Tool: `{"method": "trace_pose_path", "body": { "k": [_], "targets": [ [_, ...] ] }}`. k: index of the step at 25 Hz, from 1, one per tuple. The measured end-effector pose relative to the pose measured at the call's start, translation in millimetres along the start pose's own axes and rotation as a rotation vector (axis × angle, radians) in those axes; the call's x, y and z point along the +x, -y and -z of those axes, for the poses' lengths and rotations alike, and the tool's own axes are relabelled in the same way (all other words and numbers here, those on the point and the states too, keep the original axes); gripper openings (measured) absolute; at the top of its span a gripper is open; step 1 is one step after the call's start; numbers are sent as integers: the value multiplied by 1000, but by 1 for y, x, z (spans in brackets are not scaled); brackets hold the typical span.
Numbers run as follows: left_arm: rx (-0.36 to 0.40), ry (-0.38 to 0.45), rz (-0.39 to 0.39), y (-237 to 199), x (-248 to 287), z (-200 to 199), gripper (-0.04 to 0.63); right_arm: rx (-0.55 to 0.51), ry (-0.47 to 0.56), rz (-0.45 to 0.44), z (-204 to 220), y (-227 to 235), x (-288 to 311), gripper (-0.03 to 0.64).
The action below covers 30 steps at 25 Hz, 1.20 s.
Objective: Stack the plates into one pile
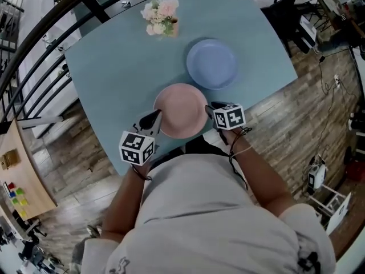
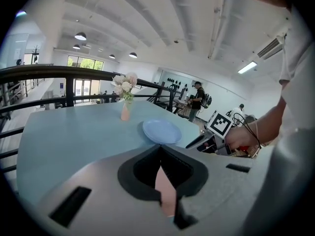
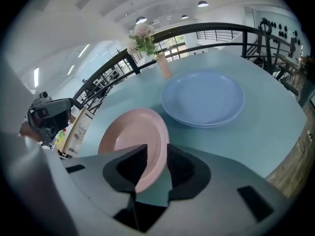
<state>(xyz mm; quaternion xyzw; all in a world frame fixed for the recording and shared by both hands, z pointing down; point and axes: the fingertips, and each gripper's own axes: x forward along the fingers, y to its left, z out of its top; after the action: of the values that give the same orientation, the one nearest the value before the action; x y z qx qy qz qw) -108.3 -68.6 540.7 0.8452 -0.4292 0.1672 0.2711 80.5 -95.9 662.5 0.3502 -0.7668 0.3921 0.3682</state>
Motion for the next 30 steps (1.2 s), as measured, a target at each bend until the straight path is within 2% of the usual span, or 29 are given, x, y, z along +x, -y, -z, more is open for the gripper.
{"method": "trace_pose_path", "body": {
  "k": [16,25,30],
  "targets": [
    [-87,-61,-30,-14,40,17,5,-4,-156,-82,8,13,49,120],
    [-122,-77,-45,-18,49,24,5,108,-171,-118,9,19,63,23],
    [-126,-79,-48,-18,48,25,5,152,-161,-132,8,19,64,20]
  ]
}}
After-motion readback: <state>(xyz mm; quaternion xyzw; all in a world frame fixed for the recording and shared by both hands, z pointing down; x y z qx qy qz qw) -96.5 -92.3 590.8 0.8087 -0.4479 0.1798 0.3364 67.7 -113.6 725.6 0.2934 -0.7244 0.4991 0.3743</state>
